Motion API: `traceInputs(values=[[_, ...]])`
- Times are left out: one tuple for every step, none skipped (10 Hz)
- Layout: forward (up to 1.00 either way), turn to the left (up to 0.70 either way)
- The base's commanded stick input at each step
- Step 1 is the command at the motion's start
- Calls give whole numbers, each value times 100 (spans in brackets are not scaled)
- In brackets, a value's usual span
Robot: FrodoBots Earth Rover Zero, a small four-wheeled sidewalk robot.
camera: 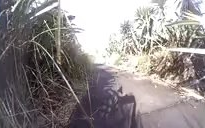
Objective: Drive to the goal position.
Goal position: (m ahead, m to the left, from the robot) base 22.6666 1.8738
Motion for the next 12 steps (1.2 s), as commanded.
traceInputs(values=[[0, -70], [0, -61], [0, 0], [0, 0], [0, 0], [0, 0], [0, 0], [70, 0], [70, 0], [70, 0], [70, 0], [70, 0]])
